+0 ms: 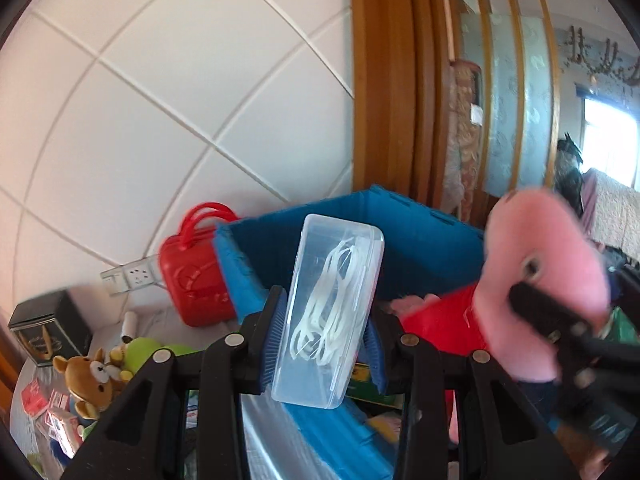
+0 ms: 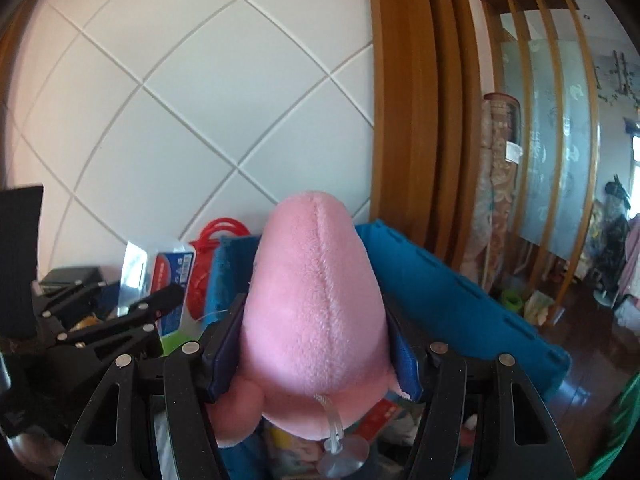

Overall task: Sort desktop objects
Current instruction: 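Carry the floss box and pig plush over the blue crate and release both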

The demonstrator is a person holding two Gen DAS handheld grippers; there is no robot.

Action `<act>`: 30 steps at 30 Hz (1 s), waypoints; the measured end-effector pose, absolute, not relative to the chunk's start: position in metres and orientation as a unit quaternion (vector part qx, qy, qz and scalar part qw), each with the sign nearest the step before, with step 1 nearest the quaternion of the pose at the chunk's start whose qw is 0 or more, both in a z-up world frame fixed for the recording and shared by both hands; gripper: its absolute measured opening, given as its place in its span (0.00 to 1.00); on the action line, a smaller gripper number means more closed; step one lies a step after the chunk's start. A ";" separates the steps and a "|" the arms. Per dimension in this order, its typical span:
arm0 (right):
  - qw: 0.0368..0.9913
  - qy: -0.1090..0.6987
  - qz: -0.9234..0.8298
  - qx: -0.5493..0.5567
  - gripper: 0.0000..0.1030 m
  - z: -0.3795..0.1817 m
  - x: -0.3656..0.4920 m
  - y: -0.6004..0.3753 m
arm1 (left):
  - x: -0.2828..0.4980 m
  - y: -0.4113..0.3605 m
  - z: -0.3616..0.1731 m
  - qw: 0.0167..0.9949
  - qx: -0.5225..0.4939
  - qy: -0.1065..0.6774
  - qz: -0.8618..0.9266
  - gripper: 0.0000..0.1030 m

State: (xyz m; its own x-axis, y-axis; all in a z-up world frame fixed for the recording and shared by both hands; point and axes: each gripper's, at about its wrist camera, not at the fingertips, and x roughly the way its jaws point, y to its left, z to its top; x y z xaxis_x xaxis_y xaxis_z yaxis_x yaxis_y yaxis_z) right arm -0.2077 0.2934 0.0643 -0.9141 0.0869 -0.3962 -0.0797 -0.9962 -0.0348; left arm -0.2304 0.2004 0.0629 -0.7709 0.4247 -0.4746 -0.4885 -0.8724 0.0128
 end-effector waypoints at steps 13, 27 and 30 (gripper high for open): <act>0.086 -0.003 0.926 -0.368 1.00 -0.003 -0.249 0.365 | -0.246 0.245 0.027 0.209 -0.323 0.111 0.916 0.75; 0.002 -0.033 0.942 -0.334 1.00 0.024 -0.238 0.299 | -0.230 0.147 0.029 0.138 -0.313 0.075 0.937 0.79; -0.016 -0.049 0.944 -0.327 1.00 0.027 -0.235 0.271 | -0.218 0.116 0.030 0.117 -0.303 0.065 0.944 0.79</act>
